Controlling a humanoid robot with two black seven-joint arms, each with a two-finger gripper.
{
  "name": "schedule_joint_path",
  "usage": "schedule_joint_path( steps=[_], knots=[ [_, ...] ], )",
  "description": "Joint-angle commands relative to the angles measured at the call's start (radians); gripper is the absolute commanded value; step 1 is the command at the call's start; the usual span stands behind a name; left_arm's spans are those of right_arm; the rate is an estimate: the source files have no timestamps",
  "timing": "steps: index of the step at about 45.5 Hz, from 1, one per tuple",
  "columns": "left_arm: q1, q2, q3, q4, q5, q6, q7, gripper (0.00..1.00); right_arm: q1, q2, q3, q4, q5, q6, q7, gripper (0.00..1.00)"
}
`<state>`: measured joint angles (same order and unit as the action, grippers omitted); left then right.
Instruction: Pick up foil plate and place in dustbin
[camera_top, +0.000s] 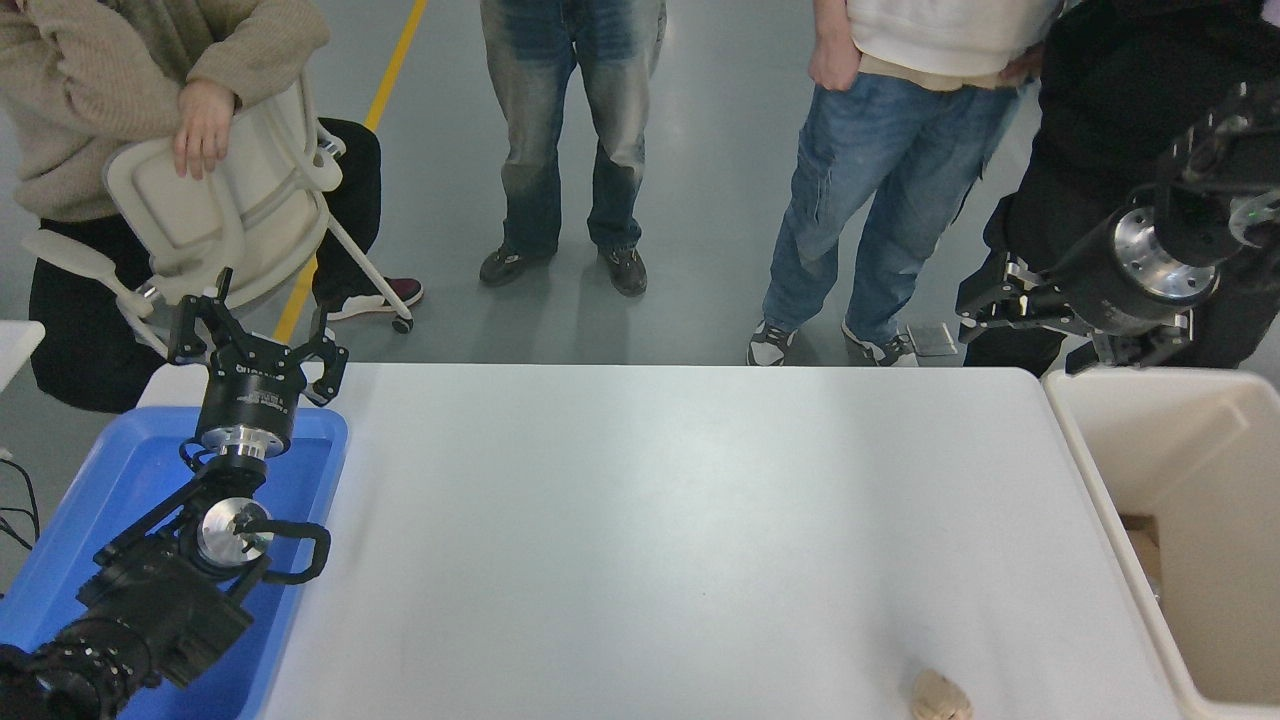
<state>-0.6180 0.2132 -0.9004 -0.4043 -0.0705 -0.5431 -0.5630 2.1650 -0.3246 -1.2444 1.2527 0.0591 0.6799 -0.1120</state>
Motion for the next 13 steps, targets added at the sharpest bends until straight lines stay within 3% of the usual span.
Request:
schedule_joint_path(
  steps=[1,13],
  knots=[
    [0.0,0.0,0.0,-0.001,0.0,0.0,0.0,0.99,0.121,0.098,0.002,0.013,0.016,0.105,0.002,1.0],
    [0.0,0.0,0.0,-0.001,0.0,0.0,0.0,0.99,0.134,0.116,-0.032,0.01,0.07,0.105,0.002,1.0]
  ],
)
